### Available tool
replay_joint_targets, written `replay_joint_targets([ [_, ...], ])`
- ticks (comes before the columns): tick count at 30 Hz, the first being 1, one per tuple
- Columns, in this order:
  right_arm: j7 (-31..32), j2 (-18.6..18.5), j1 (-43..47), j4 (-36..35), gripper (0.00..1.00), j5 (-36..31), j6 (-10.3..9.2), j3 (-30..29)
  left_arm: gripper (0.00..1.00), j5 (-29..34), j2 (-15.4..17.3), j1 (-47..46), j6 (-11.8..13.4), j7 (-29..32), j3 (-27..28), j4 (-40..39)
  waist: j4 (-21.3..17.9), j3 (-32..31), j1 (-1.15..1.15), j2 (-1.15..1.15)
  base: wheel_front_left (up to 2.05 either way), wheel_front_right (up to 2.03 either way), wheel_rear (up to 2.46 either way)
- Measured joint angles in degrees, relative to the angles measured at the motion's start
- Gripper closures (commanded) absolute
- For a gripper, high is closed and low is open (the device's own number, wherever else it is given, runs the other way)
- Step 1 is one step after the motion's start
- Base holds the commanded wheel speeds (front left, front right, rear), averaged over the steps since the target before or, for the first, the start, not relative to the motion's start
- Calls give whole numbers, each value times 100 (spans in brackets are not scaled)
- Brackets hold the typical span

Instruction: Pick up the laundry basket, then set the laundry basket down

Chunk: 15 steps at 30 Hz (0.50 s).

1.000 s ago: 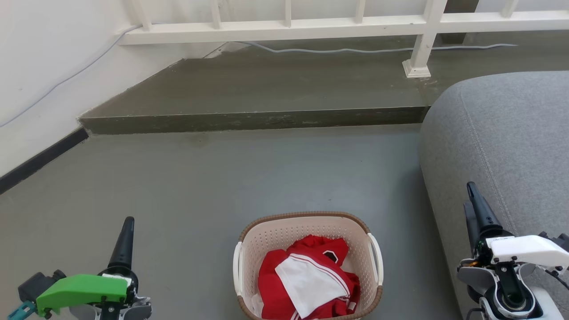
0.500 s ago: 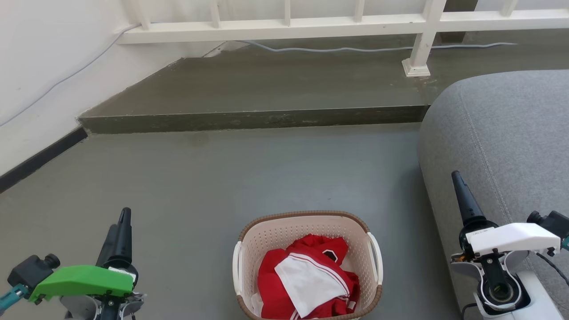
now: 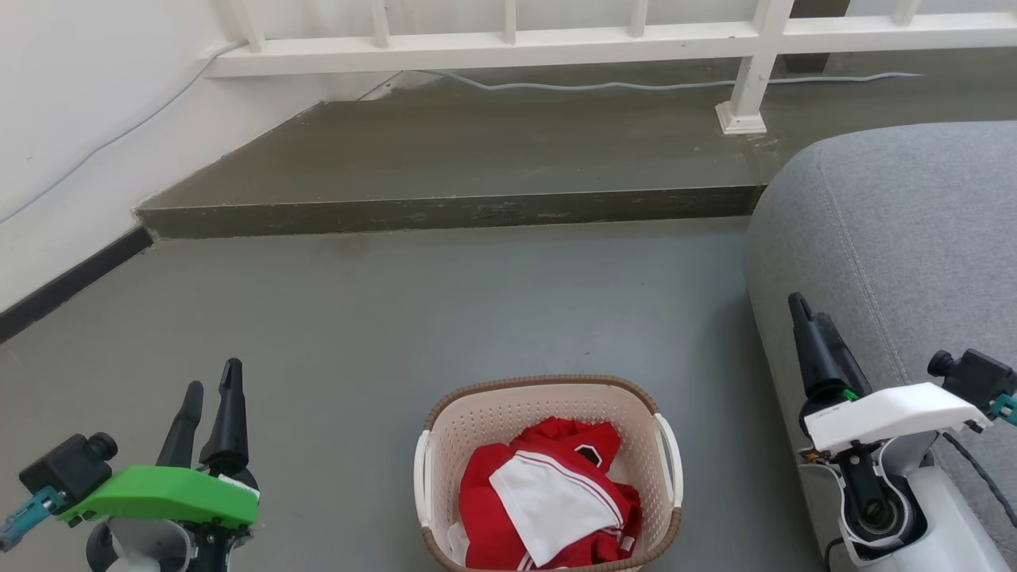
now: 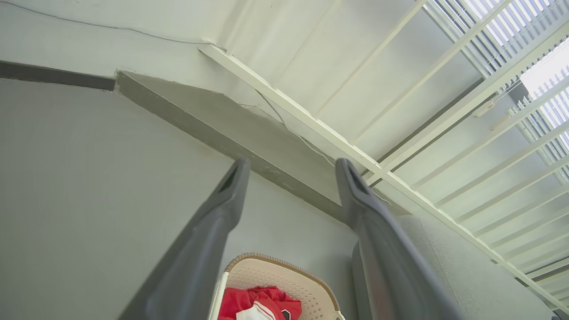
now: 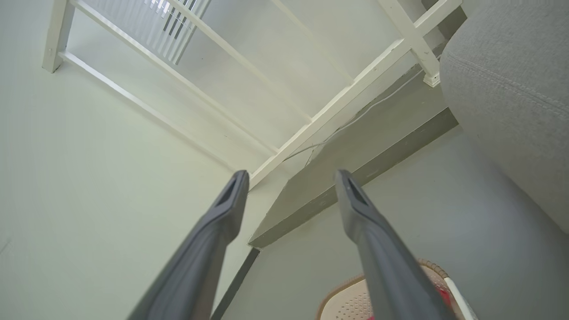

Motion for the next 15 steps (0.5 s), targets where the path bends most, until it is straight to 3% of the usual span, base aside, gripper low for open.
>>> replay_joint_targets([
  [15, -283, -48, -110, -3, 0, -1359, -151, 269, 0, 1349, -79, -14, 8, -302, -55, -83, -20, 12, 0, 0, 0, 0, 0],
])
